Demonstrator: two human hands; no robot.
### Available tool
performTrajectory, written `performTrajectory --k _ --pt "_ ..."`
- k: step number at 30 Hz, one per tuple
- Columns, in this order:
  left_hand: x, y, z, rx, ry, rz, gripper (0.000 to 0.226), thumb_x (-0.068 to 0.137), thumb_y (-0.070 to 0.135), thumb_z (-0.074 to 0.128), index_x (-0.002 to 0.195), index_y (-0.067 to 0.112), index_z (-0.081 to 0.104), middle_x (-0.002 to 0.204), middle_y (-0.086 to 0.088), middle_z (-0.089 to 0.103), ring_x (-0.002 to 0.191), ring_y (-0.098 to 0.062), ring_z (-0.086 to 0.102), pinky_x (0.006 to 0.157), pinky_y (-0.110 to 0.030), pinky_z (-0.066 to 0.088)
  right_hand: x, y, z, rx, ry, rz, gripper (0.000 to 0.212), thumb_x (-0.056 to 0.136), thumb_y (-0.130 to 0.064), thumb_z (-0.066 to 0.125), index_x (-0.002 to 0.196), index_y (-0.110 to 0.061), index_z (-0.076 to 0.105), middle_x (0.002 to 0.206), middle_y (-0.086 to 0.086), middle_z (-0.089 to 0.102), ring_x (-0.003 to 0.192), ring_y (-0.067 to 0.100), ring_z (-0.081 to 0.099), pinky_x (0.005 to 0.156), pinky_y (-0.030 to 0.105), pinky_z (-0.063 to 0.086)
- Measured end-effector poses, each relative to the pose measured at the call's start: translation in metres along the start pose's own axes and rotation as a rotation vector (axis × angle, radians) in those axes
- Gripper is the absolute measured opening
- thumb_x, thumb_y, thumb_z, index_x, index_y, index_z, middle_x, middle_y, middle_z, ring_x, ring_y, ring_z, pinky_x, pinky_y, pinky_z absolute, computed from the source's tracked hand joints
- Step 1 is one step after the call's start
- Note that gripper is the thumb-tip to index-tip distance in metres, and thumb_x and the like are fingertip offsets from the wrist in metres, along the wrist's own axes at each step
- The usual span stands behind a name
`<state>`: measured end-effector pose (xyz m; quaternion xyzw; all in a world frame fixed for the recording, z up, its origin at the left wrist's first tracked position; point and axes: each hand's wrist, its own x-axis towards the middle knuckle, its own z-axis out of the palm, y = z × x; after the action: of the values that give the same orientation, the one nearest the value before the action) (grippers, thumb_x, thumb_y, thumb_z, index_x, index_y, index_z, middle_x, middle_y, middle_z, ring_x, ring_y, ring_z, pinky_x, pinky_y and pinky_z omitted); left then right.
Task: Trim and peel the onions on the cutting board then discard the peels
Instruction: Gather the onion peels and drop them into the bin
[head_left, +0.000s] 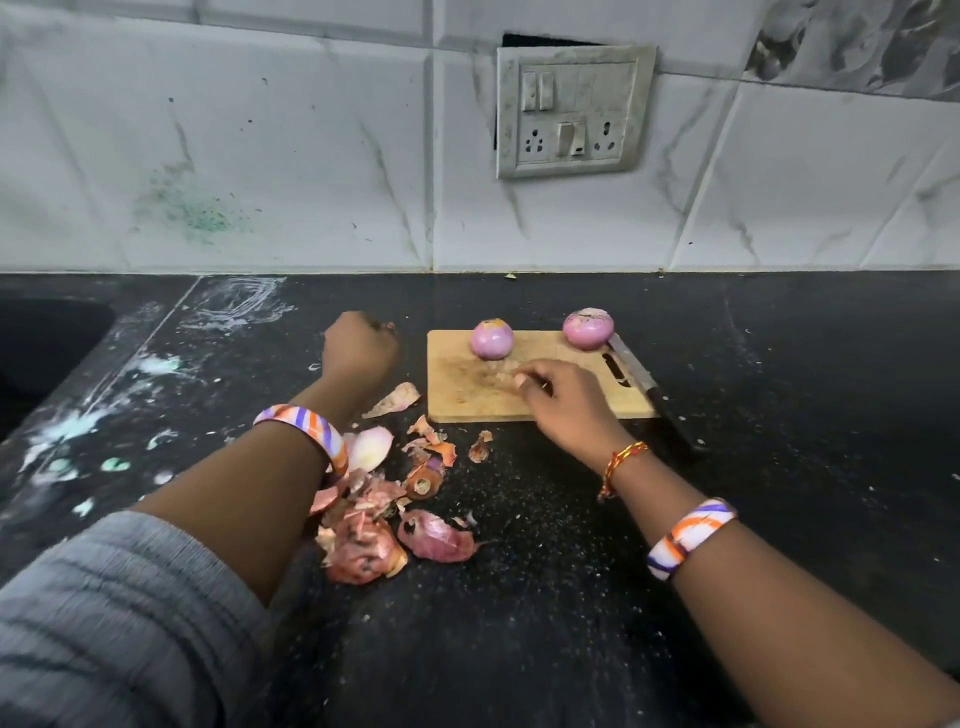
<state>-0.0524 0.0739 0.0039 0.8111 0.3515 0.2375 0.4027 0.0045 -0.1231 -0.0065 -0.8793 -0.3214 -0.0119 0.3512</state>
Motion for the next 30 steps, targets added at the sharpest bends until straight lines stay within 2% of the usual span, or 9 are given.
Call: performTrajectory --k 6,9,13,18,21,23,25,27,30 --pt "-0.028 -0.031 -0.010 0.498 -0.476 0.260 0.035 0.095 0.014 0.041 0.126 0.019 0.055 0.126 -0.016 0.056 0.110 -0.028 0.053 0.091 -0.034 0.043 -0.012 -0.010 0.029 -0.145 -0.160 -0.037 0.023 0.092 -0.019 0.049 0.101 -0.008 0.067 0.105 0.010 0.065 0.099 0.024 0.059 0.086 0.034 0.048" --pt "-0.051 -0.027 -0.011 0.531 -0.437 0.381 0.031 0.095 0.025 0.045 0.115 0.010 0.063 0.112 -0.018 0.064 0.106 -0.032 0.055 0.085 -0.033 0.043 -0.024 -0.021 0.036 -0.186 -0.217 -0.091 0.033 0.096 -0.024 0.041 0.094 -0.002 0.065 0.102 0.018 0.062 0.099 0.032 0.056 0.085 0.036 0.044" --pt "-0.078 -0.025 -0.019 0.515 -0.377 0.444 0.030 0.094 0.025 0.045 0.103 0.007 0.067 0.103 -0.019 0.066 0.097 -0.034 0.060 0.076 -0.033 0.043 -0.046 -0.039 0.050 -0.056 -0.309 -0.084 0.041 0.098 -0.034 0.034 0.114 -0.004 0.057 0.119 0.020 0.055 0.114 0.036 0.048 0.098 0.044 0.039" --pt "-0.094 -0.037 -0.037 0.639 -0.337 0.304 0.037 0.094 0.045 0.040 0.117 0.027 0.061 0.128 -0.006 0.052 0.123 -0.032 0.043 0.102 -0.044 0.029 -0.070 -0.047 0.052 0.025 -0.404 -0.115 0.050 0.098 -0.038 0.032 0.138 -0.009 0.040 0.137 0.018 0.043 0.130 0.033 0.037 0.108 0.043 0.031" --pt "-0.100 -0.048 -0.051 0.346 -0.517 0.145 0.074 0.071 0.077 0.038 0.118 0.025 0.059 0.130 -0.005 0.053 0.125 -0.029 0.045 0.110 -0.046 0.029 -0.080 -0.051 0.046 0.109 -0.379 -0.101 0.049 0.100 -0.033 0.031 0.143 -0.009 0.030 0.148 0.012 0.033 0.138 0.025 0.028 0.112 0.031 0.022" --pt "-0.109 -0.052 -0.057 0.165 -0.628 0.120 0.109 0.049 0.092 0.037 0.129 0.019 0.051 0.138 -0.006 0.047 0.128 -0.025 0.043 0.112 -0.045 0.030 -0.084 -0.053 0.042 0.188 -0.354 -0.070 0.047 0.101 -0.030 0.030 0.144 -0.011 0.030 0.150 0.009 0.032 0.138 0.021 0.028 0.109 0.025 0.022" --pt "-0.126 -0.050 -0.053 0.329 -0.710 0.174 0.116 0.049 0.092 0.035 0.144 0.024 0.028 0.153 -0.008 0.025 0.140 -0.026 0.025 0.117 -0.048 0.016 -0.088 -0.055 0.041 0.259 -0.334 -0.031 0.046 0.101 -0.029 0.029 0.143 -0.011 0.032 0.149 0.008 0.033 0.137 0.021 0.031 0.108 0.025 0.023" --pt "-0.151 -0.047 -0.043 0.627 -0.676 0.253 0.118 0.053 0.090 0.041 0.147 0.031 0.001 0.157 -0.006 0.000 0.145 -0.029 0.002 0.113 -0.055 0.000 -0.092 -0.057 0.043 0.331 -0.281 0.009 0.045 0.101 -0.030 0.029 0.141 -0.011 0.037 0.144 0.009 0.041 0.133 0.022 0.037 0.108 0.028 0.027" --pt "-0.172 -0.050 -0.024 0.724 -0.491 0.384 0.116 0.059 0.083 0.048 0.146 0.029 -0.008 0.157 -0.006 0.001 0.144 -0.029 0.005 0.110 -0.061 0.000 -0.097 -0.059 0.045 0.513 -0.207 0.114 0.042 0.100 -0.036 0.029 0.131 -0.015 0.047 0.130 0.006 0.054 0.123 0.020 0.048 0.103 0.030 0.036"
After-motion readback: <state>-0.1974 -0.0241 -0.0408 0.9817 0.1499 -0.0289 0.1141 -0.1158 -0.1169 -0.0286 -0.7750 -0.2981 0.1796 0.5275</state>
